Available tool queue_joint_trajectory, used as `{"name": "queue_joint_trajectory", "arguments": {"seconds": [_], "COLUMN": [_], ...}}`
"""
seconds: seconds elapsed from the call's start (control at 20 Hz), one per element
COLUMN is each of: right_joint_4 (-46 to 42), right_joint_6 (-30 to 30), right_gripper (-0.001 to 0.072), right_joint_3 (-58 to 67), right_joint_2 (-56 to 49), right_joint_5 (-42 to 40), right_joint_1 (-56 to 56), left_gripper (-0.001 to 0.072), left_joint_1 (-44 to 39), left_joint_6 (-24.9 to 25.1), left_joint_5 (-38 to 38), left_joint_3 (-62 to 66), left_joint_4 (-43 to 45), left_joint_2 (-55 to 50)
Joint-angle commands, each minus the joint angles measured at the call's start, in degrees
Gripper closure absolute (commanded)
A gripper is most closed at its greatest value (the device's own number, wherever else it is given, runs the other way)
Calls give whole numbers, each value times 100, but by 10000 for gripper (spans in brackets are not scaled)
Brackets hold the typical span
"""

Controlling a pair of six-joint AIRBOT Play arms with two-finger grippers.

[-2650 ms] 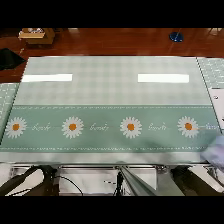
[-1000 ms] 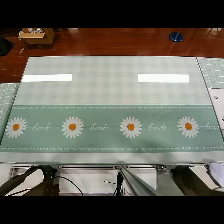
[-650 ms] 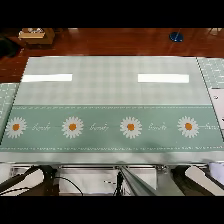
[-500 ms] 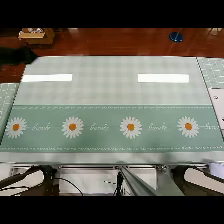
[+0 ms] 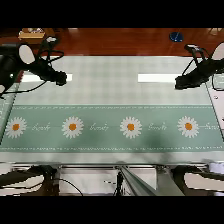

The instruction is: Fold the shirts.

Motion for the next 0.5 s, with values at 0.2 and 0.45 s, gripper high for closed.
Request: {"name": "queue_joint_trajectory", "arguments": {"seconds": [0.2,0.45], "right_joint_4": [-236,-240], "right_joint_6": [168,168], "right_gripper": [326,326], "right_joint_3": [11,11], "right_joint_2": [-2,-2], "right_joint_5": [619,619], "right_joint_1": [122,122], "left_gripper": [193,193], "left_joint_1": [-350,-350], "left_joint_6": [-114,-114], "left_joint_5": [114,116], "left_joint_3": [2,2], "left_joint_4": [214,214], "left_joint_2": [-28,-28]}}
